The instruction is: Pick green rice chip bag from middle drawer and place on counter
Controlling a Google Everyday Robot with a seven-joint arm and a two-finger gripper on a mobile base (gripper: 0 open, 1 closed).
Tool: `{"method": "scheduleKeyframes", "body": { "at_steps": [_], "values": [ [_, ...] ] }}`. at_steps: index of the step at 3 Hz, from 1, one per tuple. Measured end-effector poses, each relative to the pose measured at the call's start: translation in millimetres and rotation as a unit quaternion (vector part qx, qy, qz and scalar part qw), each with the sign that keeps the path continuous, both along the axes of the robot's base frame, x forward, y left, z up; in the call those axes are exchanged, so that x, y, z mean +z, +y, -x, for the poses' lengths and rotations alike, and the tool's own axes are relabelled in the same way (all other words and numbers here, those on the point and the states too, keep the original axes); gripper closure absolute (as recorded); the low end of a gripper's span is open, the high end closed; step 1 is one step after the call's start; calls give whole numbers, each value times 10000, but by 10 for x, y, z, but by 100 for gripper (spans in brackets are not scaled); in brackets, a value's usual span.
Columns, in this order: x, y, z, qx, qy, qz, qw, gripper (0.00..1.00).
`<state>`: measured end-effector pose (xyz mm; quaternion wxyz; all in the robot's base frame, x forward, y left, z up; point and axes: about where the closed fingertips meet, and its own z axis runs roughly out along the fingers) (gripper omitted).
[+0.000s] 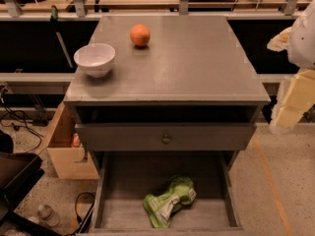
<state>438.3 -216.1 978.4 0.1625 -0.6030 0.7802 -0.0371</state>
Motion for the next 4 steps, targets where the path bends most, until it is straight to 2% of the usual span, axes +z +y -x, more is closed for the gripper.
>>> {"method": "scheduleKeyframes", "body": {
  "at_steps": [1,2,3,4],
  "values": [
    [0,0,0,0,-1,0,10000,0],
    [-242,73,-23,28,-4,-268,9996,0],
    [-834,211,51,133,4,-679,9976,0],
    [-1503,255,201,230,-7,-905,9956,0]
  ]
}}
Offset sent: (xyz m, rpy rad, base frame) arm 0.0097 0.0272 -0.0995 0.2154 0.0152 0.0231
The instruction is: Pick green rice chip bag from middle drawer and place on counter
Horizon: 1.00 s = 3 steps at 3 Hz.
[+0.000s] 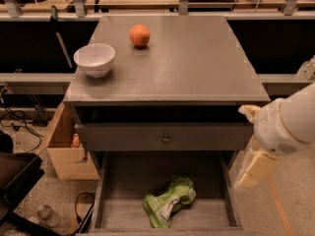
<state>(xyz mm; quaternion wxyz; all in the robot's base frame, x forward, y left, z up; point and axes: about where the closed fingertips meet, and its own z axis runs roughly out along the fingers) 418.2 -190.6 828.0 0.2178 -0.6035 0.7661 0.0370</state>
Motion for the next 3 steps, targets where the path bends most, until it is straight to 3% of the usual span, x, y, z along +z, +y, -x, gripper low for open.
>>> {"method": "scheduleKeyframes", "body": {
  "at_steps": [1,2,3],
  "values": [
    [-697,-32,85,-78,-7,-152,9999,0],
    [-704,-49,-69,-217,-347,-157,9990,0],
    [-695,-48,-73,-216,-355,-156,9990,0]
  ]
}}
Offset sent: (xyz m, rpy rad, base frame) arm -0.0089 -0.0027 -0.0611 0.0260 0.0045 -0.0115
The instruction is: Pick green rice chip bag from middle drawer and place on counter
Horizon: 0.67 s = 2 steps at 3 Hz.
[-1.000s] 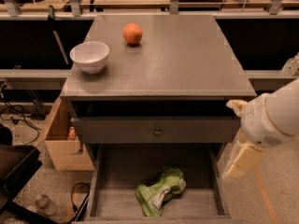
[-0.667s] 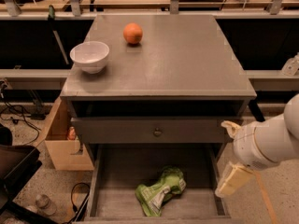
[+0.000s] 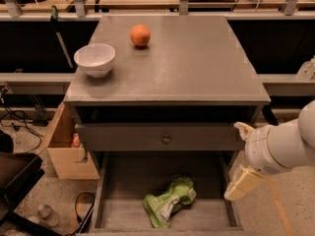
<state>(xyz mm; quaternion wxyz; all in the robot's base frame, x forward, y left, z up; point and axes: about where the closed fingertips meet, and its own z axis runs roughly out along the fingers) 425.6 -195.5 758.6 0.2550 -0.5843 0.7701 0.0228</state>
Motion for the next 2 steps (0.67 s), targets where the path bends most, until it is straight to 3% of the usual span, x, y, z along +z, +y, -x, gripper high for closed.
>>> {"method": "scheduleKeyframes", "body": {
  "at_steps": [1,2],
  "values": [
    [-166,189,-50,143,-43,-24,9999,0],
    [-685,476,-106,587,-44,-145,9982,0]
  ]
}}
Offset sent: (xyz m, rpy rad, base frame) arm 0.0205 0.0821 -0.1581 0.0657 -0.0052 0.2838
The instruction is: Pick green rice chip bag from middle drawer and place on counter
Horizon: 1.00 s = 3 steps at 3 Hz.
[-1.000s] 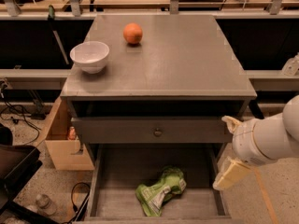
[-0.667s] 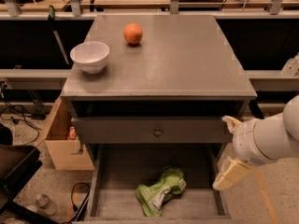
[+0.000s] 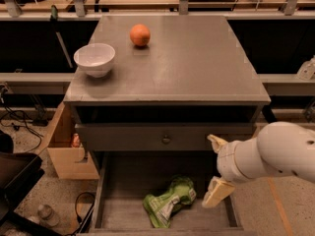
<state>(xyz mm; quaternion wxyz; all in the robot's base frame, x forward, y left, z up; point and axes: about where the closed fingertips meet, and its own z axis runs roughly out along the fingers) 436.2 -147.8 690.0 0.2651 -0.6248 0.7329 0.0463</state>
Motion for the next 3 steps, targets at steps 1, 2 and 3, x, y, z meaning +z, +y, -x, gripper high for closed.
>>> {"method": "scheduleKeyframes", "body": {
  "at_steps": [1,2,3],
  "values": [
    [-609,188,-73,433,-20,-37,9991,0],
    [-1123,307,-214,705,-19,97,9975,0],
    [-1626,521,-399,1019,109,404,9939,0]
  ]
}}
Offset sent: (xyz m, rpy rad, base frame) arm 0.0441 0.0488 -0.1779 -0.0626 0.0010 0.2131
